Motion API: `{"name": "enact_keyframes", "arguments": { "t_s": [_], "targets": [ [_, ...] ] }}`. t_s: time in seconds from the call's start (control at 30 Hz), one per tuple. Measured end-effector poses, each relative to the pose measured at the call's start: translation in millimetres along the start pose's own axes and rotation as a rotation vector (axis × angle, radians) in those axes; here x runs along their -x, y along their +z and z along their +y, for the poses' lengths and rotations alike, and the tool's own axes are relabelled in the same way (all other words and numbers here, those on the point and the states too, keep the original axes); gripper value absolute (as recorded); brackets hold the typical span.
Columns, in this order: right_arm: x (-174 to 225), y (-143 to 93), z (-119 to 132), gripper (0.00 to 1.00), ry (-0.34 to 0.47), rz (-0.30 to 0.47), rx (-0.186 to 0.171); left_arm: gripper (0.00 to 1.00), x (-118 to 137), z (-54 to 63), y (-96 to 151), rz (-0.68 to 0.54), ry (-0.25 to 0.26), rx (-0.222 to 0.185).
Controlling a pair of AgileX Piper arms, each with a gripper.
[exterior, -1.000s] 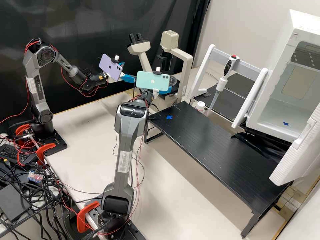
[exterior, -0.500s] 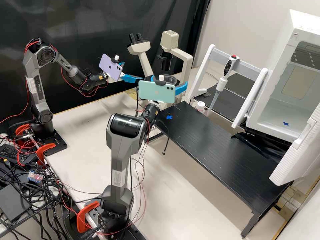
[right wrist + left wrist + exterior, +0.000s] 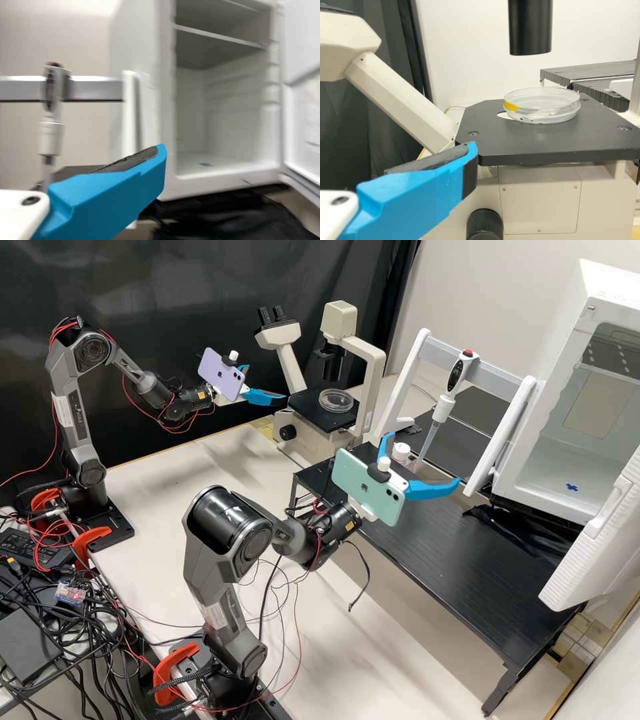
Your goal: Move the petri dish to the microscope
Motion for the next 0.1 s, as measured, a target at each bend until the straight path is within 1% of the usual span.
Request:
{"name": "enact_keyframes", "arguments": {
  "t_s": [0.03,0.1],
  "targets": [
    [0.9,2.4,1.2,1.00,0.004,-0.010,-0.007,1.00,0.0,0.0,0.0,0.000,0.000,0.000],
    [2.4,12.4,9.6,1.00,0.036,-0.048,-0.028,1.00,0.0,0.0,0.0,0.000,0.000,0.000]
  ]
}}
